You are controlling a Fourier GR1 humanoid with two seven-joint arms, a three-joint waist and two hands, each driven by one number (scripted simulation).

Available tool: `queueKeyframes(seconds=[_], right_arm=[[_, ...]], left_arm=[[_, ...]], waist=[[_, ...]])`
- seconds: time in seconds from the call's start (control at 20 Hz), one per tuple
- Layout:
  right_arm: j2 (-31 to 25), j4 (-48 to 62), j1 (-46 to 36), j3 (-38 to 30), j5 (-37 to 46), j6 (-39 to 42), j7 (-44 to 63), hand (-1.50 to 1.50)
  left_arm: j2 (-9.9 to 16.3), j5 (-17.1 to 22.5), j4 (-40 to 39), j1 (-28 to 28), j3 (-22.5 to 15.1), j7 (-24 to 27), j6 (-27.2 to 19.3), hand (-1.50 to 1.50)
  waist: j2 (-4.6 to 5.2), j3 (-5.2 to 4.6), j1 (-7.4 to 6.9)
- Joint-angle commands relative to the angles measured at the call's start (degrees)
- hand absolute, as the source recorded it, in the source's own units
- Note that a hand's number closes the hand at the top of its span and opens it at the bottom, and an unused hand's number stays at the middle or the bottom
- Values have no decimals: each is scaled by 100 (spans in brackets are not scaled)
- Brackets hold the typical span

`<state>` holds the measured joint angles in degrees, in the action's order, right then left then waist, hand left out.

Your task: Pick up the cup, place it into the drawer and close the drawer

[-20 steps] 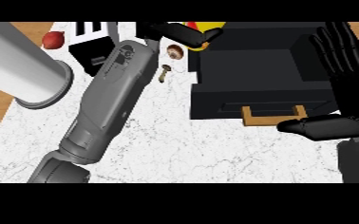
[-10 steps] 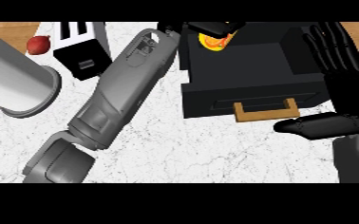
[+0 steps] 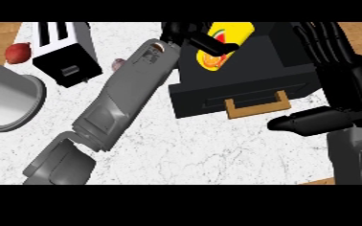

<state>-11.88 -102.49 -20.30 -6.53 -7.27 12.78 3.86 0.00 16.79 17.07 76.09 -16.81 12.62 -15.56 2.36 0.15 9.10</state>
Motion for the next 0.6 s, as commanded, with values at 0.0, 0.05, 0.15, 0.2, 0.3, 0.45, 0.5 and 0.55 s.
queueKeyframes(seconds=[0.0, 0.05, 0.15, 0.2, 0.3, 0.45, 0.5, 0.55], right_arm=[[-46, 148, -176, 1, -153, 177, -68, -150], [39, 106, -205, 65, -103, 95, -49, -150], [142, 188, -408, 238, -72, 84, 10, -150], [209, 27, -144, 370, -148, 213, -15, -150], [171, 112, -251, 450, -569, 625, 9, -150], [139, 23, -253, 713, -893, 1094, 65, 150], [151, 117, -300, 912, -925, 1282, 80, 150], [80, 87, -353, 896, -1147, 1464, 137, 150]], left_arm=[[0, 76, -90, -145, -390, 28, -7, -150], [0, 185, -7, -139, -426, -31, -8, -150], [0, 469, 184, -181, -349, 54, -4, -150], [0, 573, 181, -223, -292, 135, -10, -150], [0, 817, 282, -252, -137, 338, 16, -150], [0, 1107, 503, -416, -83, 835, 120, -150], [0, 1264, 606, -361, -50, 805, 307, -150], [0, 1375, 675, -420, 5, 1036, 262, -150]], waist=[[50, 4, 206], [31, 0, 223], [55, -6, 244], [29, -6, 252], [78, -6, 316], [69, -12, 356], [54, -14, 235], [55, -15, 268]])
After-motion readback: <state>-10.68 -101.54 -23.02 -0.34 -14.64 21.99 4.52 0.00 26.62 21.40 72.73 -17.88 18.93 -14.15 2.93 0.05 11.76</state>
